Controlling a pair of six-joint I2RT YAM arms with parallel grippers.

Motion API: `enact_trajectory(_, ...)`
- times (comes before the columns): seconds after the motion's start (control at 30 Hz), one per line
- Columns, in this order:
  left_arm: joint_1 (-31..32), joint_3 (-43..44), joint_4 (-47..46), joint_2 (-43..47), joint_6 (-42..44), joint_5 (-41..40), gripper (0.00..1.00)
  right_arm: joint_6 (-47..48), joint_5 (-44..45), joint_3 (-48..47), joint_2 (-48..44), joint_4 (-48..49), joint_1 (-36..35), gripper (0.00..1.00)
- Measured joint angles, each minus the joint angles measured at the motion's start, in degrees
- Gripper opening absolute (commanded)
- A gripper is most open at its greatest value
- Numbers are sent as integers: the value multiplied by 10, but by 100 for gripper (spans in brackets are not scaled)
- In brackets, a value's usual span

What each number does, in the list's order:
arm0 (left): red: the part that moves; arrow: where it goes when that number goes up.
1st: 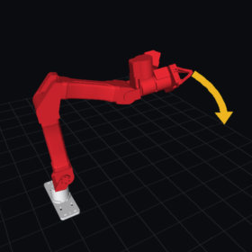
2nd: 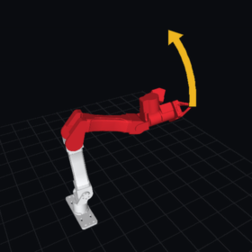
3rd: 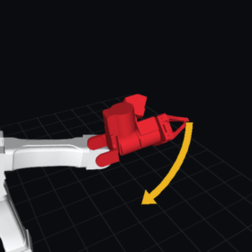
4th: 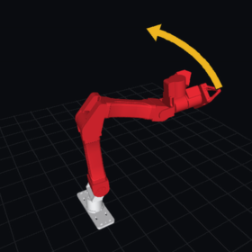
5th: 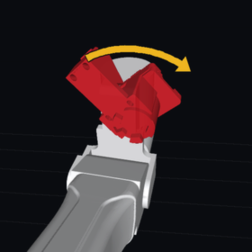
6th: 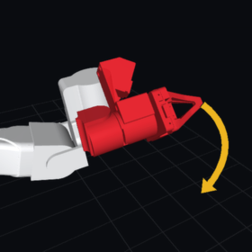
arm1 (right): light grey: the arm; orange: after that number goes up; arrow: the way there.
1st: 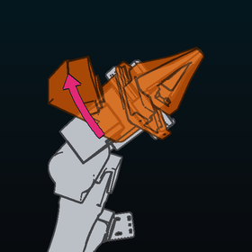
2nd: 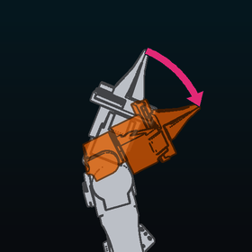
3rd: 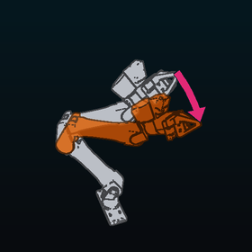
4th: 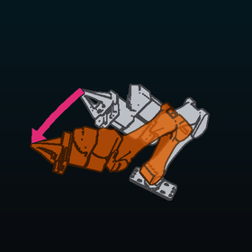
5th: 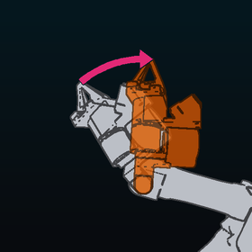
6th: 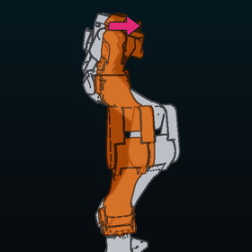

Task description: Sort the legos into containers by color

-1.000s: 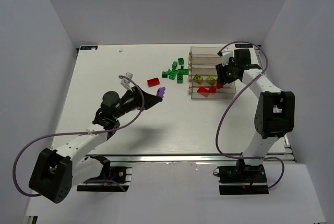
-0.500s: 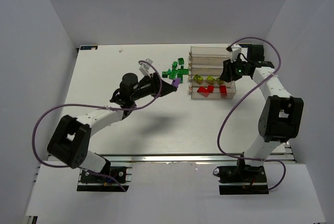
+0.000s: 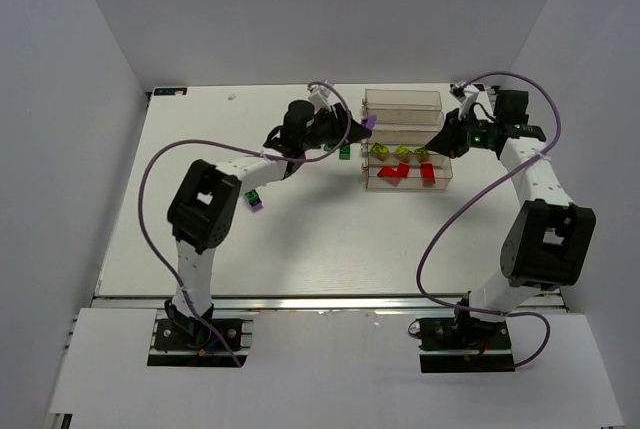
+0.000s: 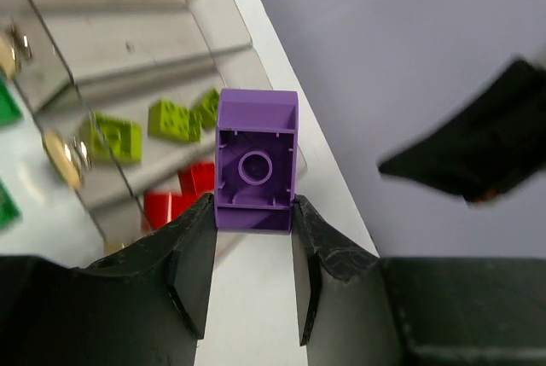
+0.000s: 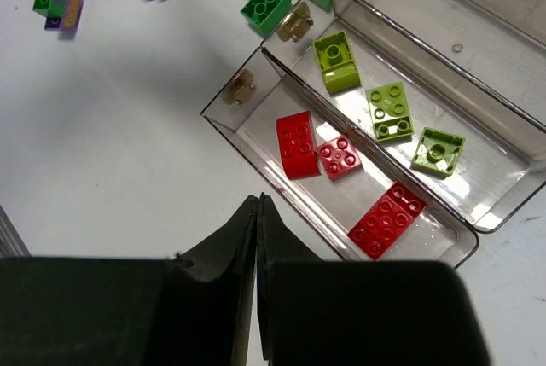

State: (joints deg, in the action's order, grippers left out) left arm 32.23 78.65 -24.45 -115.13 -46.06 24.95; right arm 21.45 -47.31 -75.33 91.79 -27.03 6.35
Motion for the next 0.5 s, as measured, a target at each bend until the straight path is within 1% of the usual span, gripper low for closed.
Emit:
enact_trajectory(0.13, 4, 143, 39, -104, 1, -18, 0, -11, -14, 5, -1, 1, 1, 12)
enact_trajectory(0.2, 8, 208, 62, -149, 2, -28, 0, -19, -20, 6, -4, 4, 2, 21)
enact_trajectory(0.27, 12, 264, 85, -186, 5, -39, 0, -30, -27, 9, -7, 14, 4, 24)
enact_trajectory(0.37, 17, 333, 115, -231, 14, -62, 0, -45, -39, 10, -11, 26, 8, 26)
enact_trajectory(0.47, 18, 374, 128, -260, 25, -92, 0, -68, -44, 11, -11, 44, 8, 33)
enact_trajectory(0.5, 19, 379, 124, -265, 29, -101, 0, -75, -45, 12, -11, 52, 8, 37)
